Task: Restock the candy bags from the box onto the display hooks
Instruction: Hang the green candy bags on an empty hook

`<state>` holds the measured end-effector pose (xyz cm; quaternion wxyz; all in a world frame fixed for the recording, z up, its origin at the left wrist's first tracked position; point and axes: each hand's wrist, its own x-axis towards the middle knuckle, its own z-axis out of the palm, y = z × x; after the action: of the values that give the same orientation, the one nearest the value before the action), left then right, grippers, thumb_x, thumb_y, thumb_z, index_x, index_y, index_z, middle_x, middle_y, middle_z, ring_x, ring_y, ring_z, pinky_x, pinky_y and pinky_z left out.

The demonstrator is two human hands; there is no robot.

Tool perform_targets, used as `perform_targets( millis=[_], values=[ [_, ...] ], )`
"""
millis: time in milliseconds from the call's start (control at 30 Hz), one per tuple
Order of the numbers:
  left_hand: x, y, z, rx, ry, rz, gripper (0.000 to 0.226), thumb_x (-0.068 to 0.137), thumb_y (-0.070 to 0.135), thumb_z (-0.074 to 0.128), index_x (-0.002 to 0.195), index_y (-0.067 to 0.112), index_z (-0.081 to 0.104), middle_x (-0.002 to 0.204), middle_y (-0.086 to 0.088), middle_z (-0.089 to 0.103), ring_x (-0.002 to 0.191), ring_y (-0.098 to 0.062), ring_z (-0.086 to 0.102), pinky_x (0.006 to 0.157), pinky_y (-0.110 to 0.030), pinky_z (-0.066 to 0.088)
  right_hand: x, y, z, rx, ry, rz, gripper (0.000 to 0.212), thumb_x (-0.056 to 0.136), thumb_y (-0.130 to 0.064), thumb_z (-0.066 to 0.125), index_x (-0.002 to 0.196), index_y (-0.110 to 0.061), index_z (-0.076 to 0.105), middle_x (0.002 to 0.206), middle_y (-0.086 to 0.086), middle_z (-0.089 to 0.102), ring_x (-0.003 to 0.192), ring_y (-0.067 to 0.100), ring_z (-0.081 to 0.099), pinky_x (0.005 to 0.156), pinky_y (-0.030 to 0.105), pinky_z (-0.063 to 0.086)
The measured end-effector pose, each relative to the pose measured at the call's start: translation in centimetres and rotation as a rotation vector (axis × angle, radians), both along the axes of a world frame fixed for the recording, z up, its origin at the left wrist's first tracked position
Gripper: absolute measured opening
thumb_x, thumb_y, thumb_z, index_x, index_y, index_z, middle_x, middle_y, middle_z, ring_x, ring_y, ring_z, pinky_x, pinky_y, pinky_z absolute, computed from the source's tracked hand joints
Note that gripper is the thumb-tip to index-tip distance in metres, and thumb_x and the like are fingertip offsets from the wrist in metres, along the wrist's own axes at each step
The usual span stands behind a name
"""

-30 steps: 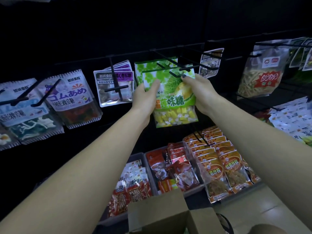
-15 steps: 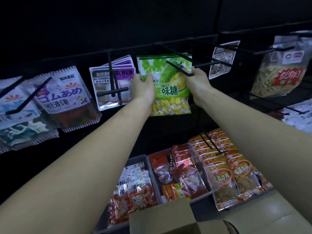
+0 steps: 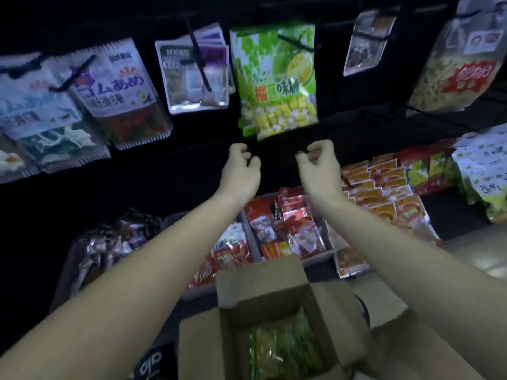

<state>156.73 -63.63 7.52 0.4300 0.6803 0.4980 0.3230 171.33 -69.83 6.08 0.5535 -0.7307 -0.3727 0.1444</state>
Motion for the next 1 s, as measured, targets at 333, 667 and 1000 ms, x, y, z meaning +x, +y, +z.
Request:
perform_targets(
  millis=[333,667,1000],
  values=[
    [-13.5,-11.4,-18.6,0.102,0.939,-0.594,0.069,0.098,0.030,0.060,0.159,0.023,0.028,0.168,-0.007,0.025,0.156,-0.029,0.020,0.127,-0.047,0.015,-10.8,-12.0,-16.7,-0.705,-0.011,0.530,0.018,0.096,-0.020,0.066,0.103,-0.023,0.050,0.082,-0.013,0.055,0.090,0.018,0.061,0.066,0.021,0.041],
    [-15.7,-11.9,-23.8,0.050,0.934,-0.616,0.081,0.101,0.031,0.060,0.165,0.024,0.011,0.170,0.003,0.017,0.157,-0.021,0.014,0.128,-0.039,0.013,-9.2,-14.6,-32.1,-1.499,-0.542,0.948,0.052,0.099,-0.036,0.057,0.148,-0.021,0.049,0.150,0.008,0.054,0.136,0.028,0.053,0.110,0.043,0.047],
    [-15.2,-11.7,-25.0,0.030,0.935,-0.555,0.074,0.101,0.028,0.059,0.161,0.023,0.016,0.160,0.003,0.021,0.147,-0.025,0.022,0.119,-0.041,0.031,-6.0,-13.5,-36.9,-1.556,-1.345,1.034,0.078,0.103,-0.043,0.052,0.165,-0.012,0.015,0.169,0.016,0.024,0.155,0.042,0.017,0.124,0.061,0.008]
  ],
)
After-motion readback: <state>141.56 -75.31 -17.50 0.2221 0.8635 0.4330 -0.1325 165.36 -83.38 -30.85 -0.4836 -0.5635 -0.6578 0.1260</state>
